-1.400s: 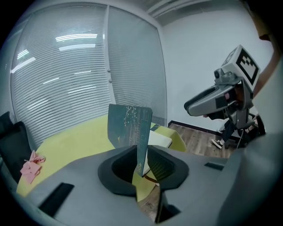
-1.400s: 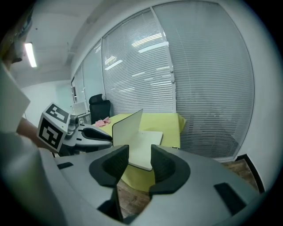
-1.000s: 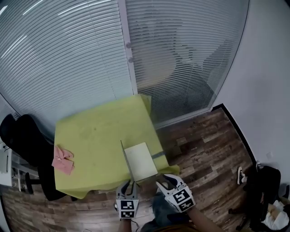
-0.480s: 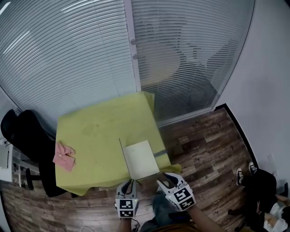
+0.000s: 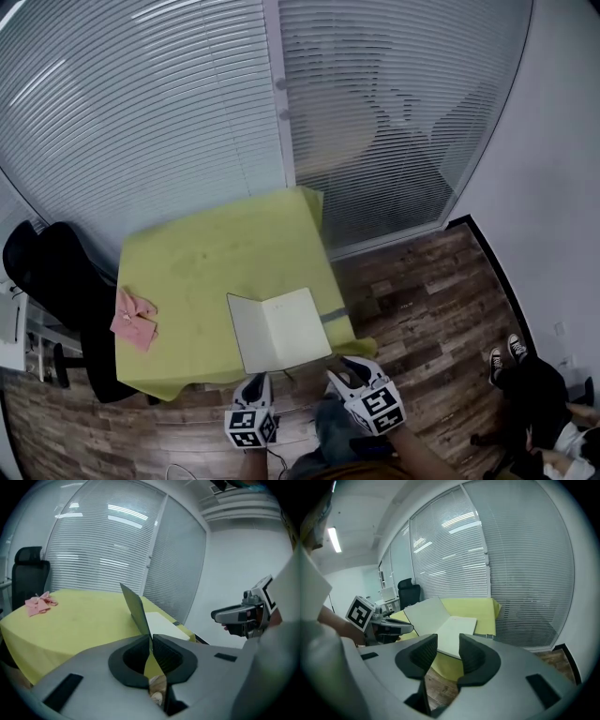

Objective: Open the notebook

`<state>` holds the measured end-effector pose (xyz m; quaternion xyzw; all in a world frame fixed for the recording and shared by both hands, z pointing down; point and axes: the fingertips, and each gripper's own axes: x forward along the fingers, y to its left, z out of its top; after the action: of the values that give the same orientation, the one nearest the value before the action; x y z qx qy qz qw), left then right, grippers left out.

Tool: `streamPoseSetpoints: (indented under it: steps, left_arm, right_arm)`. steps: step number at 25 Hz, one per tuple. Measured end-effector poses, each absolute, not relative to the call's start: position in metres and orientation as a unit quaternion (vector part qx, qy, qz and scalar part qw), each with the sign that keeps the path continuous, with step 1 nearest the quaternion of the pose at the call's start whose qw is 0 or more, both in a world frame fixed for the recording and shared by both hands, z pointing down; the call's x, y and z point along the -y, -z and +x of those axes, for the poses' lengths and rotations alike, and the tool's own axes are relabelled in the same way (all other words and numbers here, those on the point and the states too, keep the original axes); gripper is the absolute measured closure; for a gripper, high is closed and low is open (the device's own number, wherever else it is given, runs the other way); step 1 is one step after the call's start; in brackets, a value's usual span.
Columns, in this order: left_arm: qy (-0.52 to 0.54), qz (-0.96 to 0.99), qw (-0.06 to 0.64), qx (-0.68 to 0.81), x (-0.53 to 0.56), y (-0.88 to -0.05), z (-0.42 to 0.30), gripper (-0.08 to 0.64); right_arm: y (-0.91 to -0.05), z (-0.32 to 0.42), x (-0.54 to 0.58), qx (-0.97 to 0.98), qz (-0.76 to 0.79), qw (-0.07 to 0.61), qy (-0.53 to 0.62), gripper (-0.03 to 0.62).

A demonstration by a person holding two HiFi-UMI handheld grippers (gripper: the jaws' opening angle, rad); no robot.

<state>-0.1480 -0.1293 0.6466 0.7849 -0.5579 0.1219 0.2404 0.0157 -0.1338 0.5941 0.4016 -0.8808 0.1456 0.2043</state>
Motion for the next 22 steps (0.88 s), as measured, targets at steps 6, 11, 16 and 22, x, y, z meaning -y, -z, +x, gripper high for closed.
streamPoseSetpoints:
  steps: [6,11,16,22]
  left_arm:
    - [-0.078,0.752,0.302,0.580,0.124,-0.663,-0.167,0.514]
    - [-0.023,0.714,0.370,0.593,0.122,-0.685,-0.181,0.512]
    - [0.016,0.679,0.426,0.597,0.125,-0.711,-0.189,0.497]
    - [0.040,0.626,0.487,0.608,0.110,-0.731,-0.199,0.374]
  right_arm:
    - [-0.598,0.015,0.135,0.881,0.398,0.206,-0.151,0.436]
    - [-0.602,0.016,0.140,0.880,0.399,0.205,-0.157,0.437]
    - [-0.604,0.015,0.146,0.879,0.403,0.203,-0.157,0.437]
    - [-0.593,0.016,0.138,0.878,0.412,0.187,-0.158,0.436]
